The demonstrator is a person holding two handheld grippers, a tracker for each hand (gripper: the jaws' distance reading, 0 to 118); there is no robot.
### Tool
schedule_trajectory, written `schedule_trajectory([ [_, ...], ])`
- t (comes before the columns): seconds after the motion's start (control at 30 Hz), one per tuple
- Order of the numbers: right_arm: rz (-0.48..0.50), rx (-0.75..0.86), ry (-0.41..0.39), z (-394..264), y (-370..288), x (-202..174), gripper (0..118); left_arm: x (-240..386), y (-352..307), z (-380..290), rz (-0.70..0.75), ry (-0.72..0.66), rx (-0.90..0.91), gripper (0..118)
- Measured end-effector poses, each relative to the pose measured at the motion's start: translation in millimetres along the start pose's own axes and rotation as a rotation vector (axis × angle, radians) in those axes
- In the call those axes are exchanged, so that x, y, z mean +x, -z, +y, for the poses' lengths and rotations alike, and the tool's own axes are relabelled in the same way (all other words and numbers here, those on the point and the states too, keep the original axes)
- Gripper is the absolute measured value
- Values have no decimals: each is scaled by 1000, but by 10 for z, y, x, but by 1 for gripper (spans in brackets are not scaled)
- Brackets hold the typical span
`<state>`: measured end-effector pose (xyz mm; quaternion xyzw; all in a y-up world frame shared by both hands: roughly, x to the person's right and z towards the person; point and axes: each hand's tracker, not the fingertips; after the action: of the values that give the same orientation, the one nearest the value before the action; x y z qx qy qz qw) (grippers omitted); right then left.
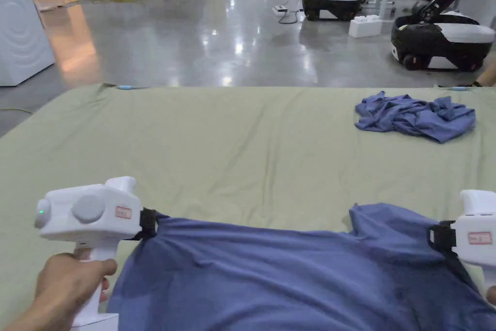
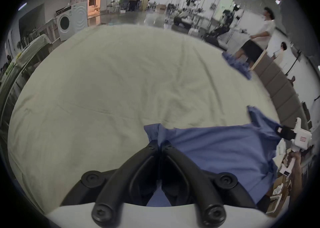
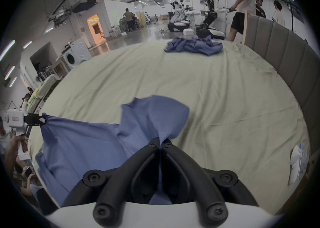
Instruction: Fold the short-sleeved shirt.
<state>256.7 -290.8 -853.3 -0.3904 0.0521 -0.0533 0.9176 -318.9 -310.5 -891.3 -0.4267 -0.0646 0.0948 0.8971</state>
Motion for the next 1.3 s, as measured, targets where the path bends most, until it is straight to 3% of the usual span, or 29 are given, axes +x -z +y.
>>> schedule_trajectory([
  [0.17,64,85,-5,-194,-699,21,3,8,-809,-420,-54,54,121,2],
  [0.4,98,83,45,-1103,-1426,279,3,-188,-1591,-1576,-147,-58,183,2],
  [0.47,57,65,47,-1444,-1472,334,3,-244,-1634,-1852,-143,-47,170,2],
  [0.6,78,-35,206,-1995,-1366,525,3,-369,-1531,-2367,-195,-185,104,2],
  [0.77,45,-52,135,-2186,-1254,418,3,-362,-1370,-2535,-144,-160,76,2],
  [0.83,40,-28,159,-2187,-1279,414,3,-368,-1355,-2557,-144,-158,89,2],
  [0.87,36,-11,172,-2183,-1287,424,3,-372,-1352,-2548,-142,-165,92,8],
  [0.9,20,-8,186,-2174,-1297,435,4,-384,-1361,-2516,-141,-183,90,30],
  [0.93,11,-21,195,-2142,-1323,422,7,-400,-1381,-2485,-145,-198,88,66],
  [0.97,-6,-43,216,-2116,-1441,402,26,-414,-1490,-2465,-173,-215,107,84],
  [1.03,-51,78,169,-2074,-1803,274,49,-339,-1886,-2376,-158,-200,284,83],
  [1.13,-170,349,53,-2006,-2496,-109,60,54,-2612,-2217,-25,-3,528,83],
  [1.2,-190,570,-2,-2083,-2874,-452,70,368,-2961,-2230,35,100,670,83],
  [1.23,-183,650,-30,-2125,-2994,-601,69,487,-3045,-2252,53,123,715,82],
  [1.27,-165,699,-51,-2172,-3062,-723,56,627,-3117,-2272,64,140,756,75],
  [1.3,-149,689,-37,-2188,-3123,-846,5,736,-3145,-2289,64,158,778,46],
])
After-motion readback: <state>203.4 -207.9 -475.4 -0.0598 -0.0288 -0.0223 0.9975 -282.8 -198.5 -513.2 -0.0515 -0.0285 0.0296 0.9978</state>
